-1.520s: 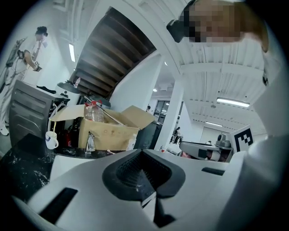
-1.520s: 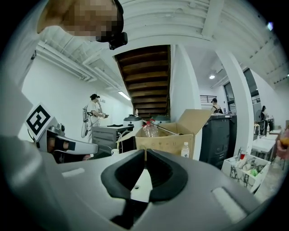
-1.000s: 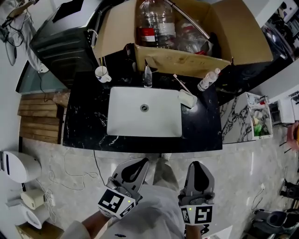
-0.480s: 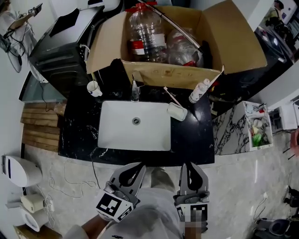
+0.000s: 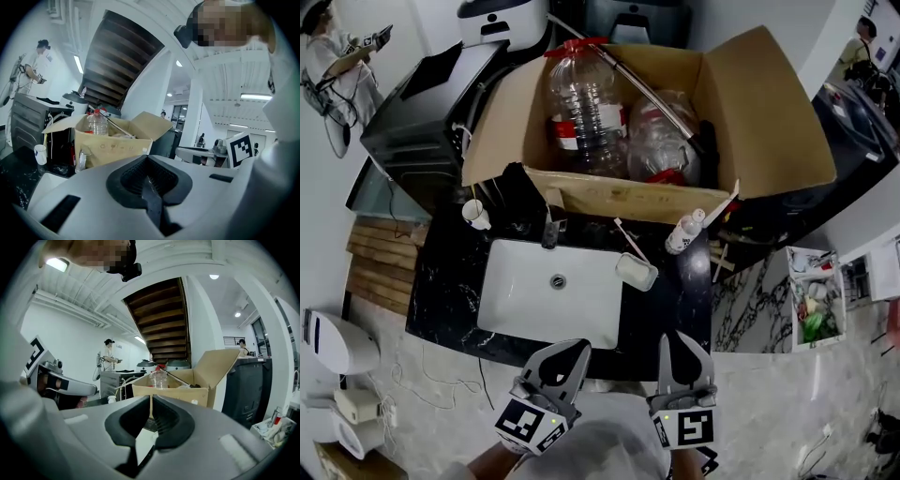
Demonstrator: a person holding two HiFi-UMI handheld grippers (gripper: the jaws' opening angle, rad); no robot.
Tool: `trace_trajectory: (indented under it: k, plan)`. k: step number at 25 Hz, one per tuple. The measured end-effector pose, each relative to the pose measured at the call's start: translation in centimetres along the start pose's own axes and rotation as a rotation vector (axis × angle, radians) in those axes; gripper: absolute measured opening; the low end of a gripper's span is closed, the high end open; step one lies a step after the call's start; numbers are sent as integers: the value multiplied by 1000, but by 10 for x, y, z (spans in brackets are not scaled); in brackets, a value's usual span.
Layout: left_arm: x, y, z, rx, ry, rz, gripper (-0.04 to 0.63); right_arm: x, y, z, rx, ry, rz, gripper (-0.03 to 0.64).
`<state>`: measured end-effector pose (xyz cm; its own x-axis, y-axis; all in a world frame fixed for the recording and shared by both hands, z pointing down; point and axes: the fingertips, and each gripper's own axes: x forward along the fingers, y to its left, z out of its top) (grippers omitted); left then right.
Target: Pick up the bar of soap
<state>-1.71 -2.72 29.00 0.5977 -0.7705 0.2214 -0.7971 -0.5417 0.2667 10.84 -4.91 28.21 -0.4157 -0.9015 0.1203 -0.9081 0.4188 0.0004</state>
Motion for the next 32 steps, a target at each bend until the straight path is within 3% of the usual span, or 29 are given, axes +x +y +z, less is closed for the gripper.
trace_trajectory:
  k: [10,14,19,32]
  plan:
    - [77,-2,5,9,23,111,0,53,-57,-28,34,47,129,12]
    - [92,-2,10,17,14,134,0,73,-66,-33,-4,64,170,12]
    - [96,4,1,20,42,136,0,84,-71,-35,7,71,184,12]
    - [107,19,-21,-55,70,150,0,107,-71,-65,-17,145,251,37]
